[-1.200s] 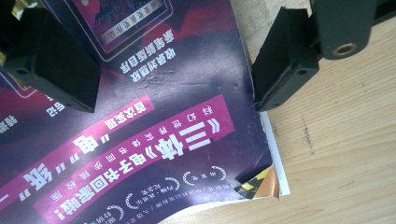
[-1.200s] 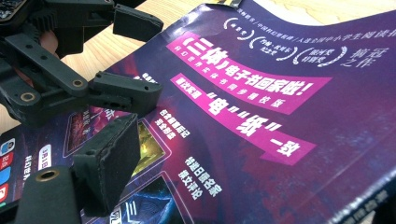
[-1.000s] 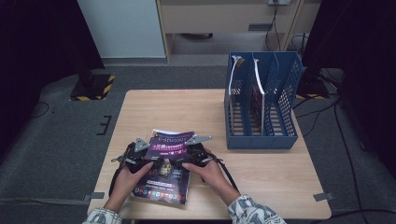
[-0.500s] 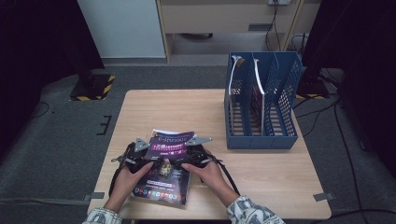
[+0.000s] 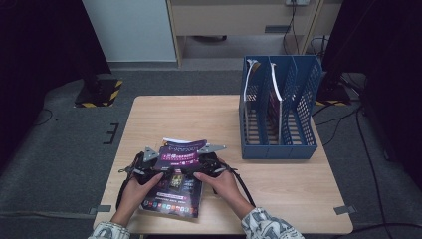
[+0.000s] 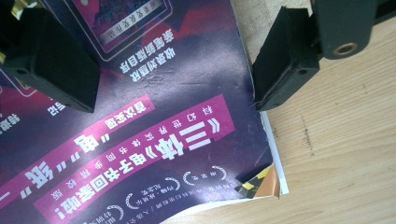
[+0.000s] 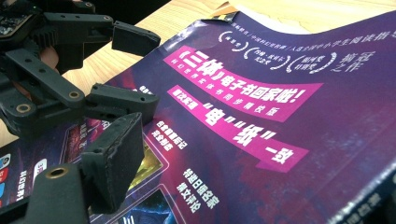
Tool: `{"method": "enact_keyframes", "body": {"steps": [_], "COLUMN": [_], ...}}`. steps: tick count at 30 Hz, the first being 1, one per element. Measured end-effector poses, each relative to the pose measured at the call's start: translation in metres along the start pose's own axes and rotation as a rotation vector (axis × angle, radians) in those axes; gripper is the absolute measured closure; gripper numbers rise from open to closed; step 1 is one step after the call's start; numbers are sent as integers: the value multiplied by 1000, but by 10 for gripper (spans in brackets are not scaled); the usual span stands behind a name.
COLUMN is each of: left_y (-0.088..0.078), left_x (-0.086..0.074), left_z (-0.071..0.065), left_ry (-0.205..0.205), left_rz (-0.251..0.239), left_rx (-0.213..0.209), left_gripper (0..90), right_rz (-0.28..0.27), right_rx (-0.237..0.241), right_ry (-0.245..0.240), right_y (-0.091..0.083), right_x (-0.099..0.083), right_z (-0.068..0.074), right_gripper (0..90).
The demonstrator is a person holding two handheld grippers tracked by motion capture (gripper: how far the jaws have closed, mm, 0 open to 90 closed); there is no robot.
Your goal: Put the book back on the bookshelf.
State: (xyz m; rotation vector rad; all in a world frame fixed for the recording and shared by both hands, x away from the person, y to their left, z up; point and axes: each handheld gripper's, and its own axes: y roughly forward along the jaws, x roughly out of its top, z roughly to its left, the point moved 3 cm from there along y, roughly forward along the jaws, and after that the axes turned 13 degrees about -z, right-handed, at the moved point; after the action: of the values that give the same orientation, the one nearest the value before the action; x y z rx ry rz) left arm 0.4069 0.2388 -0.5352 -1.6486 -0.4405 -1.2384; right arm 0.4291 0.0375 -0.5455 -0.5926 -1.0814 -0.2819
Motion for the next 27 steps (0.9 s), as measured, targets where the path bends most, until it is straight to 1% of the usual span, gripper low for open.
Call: {"method": "enact_keyframes", "body": {"steps": [3, 6, 8, 9, 13, 15, 16, 18, 19, 22, 23, 26, 27], "left_y": [0, 0, 0, 0, 0, 0, 0, 0, 0, 0, 0, 1, 1], "left_x": [0, 0, 0, 0, 0, 1, 1, 1, 1, 1, 1, 1, 1], "left_z": [0, 0, 0, 0, -1, -2, -2, -1, -1, -1, -1, -2, -2], "left_ry": [-2, -3, -1, 0, 5, 11, 11, 9, 9, 9, 9, 7, 6], "left_rz": [0, -1, 0, -1, 0, 0, 0, 0, 0, 0, 1, 1, 1], "left_rx": [0, 0, 1, 1, 3, 7, 7, 5, 5, 5, 5, 6, 6], "left_gripper": [148, 148, 148, 148, 148, 147, 147, 147, 146, 145, 145, 143, 142], "right_rz": [22, 34, 33, 41, 64, 82, 91, 101, 100, 113, 105, 97, 95], "right_rx": [17, 32, 35, 35, 43, 53, 59, 70, 70, 47, 47, 44, 43], "right_ry": [17, 37, 30, 30, 19, 32, 28, 45, 51, 29, 27, 47, 46], "right_y": [0, 0, 0, 0, 1, 1, 2, 4, 4, 9, 10, 10, 11], "right_x": [3, 4, 5, 6, 11, 14, 15, 17, 16, 11, 10, 10, 10], "right_z": [-2, -3, -3, -3, 1, 2, 2, 1, 1, 1, 1, 2, 2], "right_gripper": [245, 249, 252, 251, 220, 204, 204, 199, 194, 144, 145, 145, 144]}}
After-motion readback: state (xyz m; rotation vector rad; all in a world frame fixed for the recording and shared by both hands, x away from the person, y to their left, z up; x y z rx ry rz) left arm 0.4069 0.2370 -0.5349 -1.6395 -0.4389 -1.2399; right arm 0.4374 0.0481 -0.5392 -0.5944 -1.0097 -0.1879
